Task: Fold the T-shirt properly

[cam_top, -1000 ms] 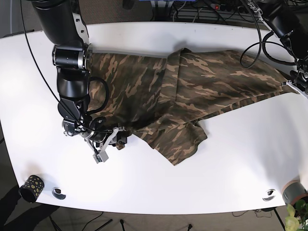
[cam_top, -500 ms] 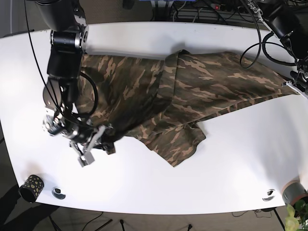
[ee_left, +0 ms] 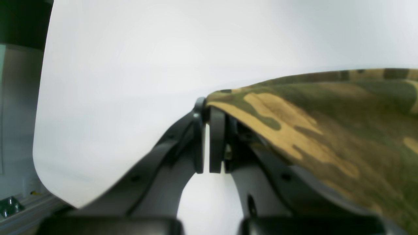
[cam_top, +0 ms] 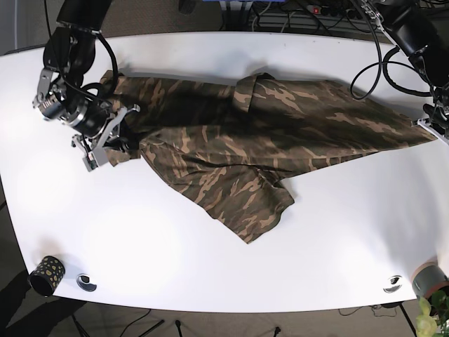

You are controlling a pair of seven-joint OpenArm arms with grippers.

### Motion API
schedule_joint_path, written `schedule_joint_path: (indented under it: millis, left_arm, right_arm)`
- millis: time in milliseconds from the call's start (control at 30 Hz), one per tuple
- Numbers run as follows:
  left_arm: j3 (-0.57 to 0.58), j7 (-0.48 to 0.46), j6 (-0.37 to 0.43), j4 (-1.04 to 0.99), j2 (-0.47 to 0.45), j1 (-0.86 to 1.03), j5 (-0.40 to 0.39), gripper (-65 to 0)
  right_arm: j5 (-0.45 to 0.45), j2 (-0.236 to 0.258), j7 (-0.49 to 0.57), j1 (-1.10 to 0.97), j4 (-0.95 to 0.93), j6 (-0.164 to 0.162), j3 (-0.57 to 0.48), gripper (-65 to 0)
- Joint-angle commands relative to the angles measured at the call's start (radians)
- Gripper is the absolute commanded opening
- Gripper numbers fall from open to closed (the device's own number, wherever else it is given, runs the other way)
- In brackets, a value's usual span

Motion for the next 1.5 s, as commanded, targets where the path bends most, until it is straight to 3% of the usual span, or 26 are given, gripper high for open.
schedule_joint_path:
  millis: [0, 133, 467, 633, 667, 767, 900, 1033, 1267, 1467]
  left_arm:
    - [0.015, -0.029, 0.006, 0.015, -0.024, -0.016, 0.0, -65.0]
    - [0.051, -0.078, 0.008, 0.015, -0.025, -0.011, 0.002, -65.0]
    - [0.057, -0.078, 0.008, 0.015, -0.025, -0.012, 0.002, -65.0]
    - [0.057, -0.078, 0.008, 0.015, -0.025, -0.012, 0.002, -65.0]
    - [0.057, -0.079, 0.008, 0.015, -0.025, -0.012, 0.002, -65.0]
    - [0.057, -0.079, 0.008, 0.015, -0.025, -0.014, 0.002, -65.0]
    - [0.06, -0.079, 0.008, 0.015, -0.025, -0.014, 0.0, -65.0]
    - [0.06, -0.079, 0.008, 0.015, -0.024, -0.014, 0.0, -65.0]
    - [0.06, -0.079, 0.006, 0.015, -0.024, -0.011, 0.0, -65.0]
    - [0.06, -0.079, 0.006, 0.016, -0.022, -0.009, 0.0, -65.0]
  right_arm:
    - [0.064, 0.014, 0.039, -0.032, 0.087, 0.007, 0.034, -65.0]
    - [0.1, 0.012, 0.037, -0.15, 0.164, 0.007, 0.068, -65.0]
    - [0.279, 0.003, 0.037, -0.421, 0.202, 0.007, 0.174, -65.0]
    - [0.279, 0.006, 0.037, -0.486, 0.197, 0.007, 0.175, -64.0]
    - [0.276, 0.009, 0.037, -0.487, 0.196, 0.007, 0.175, -62.5]
    - [0.251, 0.011, 0.037, -0.49, 0.199, 0.007, 0.175, -49.6]
    - [0.245, 0.012, 0.037, -0.466, 0.199, 0.007, 0.18, -27.3]
    - [0.245, 0.012, 0.037, -0.421, 0.199, 0.007, 0.18, -13.6]
    - [0.187, 0.006, 0.036, -0.266, 0.15, 0.007, 0.12, -11.6]
    - [0.034, 0.003, 0.036, -0.073, 0.016, 0.007, -0.022, -11.7]
